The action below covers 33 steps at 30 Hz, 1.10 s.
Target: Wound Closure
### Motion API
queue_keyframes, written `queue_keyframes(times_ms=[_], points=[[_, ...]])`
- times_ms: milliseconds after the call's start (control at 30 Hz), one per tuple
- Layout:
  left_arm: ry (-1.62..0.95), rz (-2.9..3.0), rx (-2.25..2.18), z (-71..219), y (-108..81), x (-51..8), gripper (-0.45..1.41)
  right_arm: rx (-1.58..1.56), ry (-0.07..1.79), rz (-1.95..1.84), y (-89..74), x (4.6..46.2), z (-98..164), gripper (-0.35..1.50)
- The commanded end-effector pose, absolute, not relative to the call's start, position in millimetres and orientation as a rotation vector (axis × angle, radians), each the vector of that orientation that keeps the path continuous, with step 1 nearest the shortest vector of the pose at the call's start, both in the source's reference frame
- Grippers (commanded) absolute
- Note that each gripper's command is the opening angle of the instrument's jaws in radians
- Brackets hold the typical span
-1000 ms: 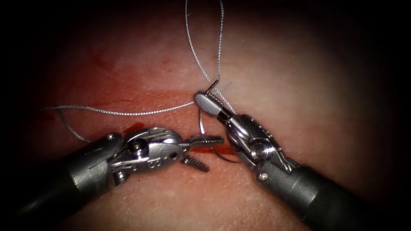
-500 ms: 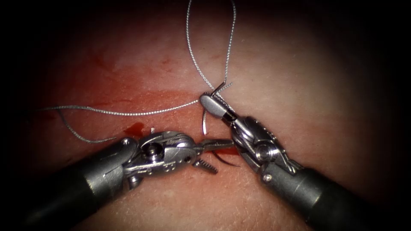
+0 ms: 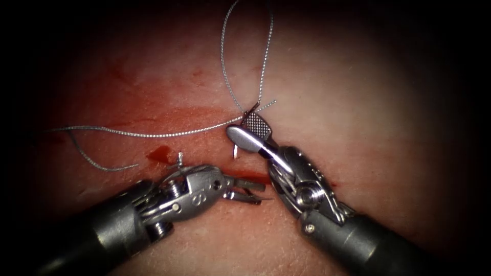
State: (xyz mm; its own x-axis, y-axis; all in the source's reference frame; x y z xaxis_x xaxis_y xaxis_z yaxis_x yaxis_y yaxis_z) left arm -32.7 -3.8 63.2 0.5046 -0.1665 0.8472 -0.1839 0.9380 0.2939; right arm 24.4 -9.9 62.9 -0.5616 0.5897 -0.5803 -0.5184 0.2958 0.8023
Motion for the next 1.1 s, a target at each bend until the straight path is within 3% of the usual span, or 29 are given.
queue_keyframes(times_ms=[33,400,633,867,1100], points=[[-1.068,-0.038,0.387,62.4,-2.5,-33.2,-0.45,0.020,1.639,1.435,-7.8,24.3,61.4,1.38],[-1.294,-0.536,0.728,57.1,-1.3,-32.4,-0.45,-0.111,1.735,1.431,-2.3,17.3,55.8,1.26],[-1.575,-0.792,0.866,46.2,6.4,-29.9,-0.45,-0.160,1.746,1.412,0.2,13.0,55.6,1.16],[-1.694,-0.746,0.475,38.1,18.8,-21.9,-0.45,-0.169,1.750,1.400,-0.1,13.9,55.9,1.11],[-1.714,-0.760,0.239,28.9,27.9,-14.9,-0.45,-0.124,1.672,1.334,-3.4,17.9,58.6,1.09]])
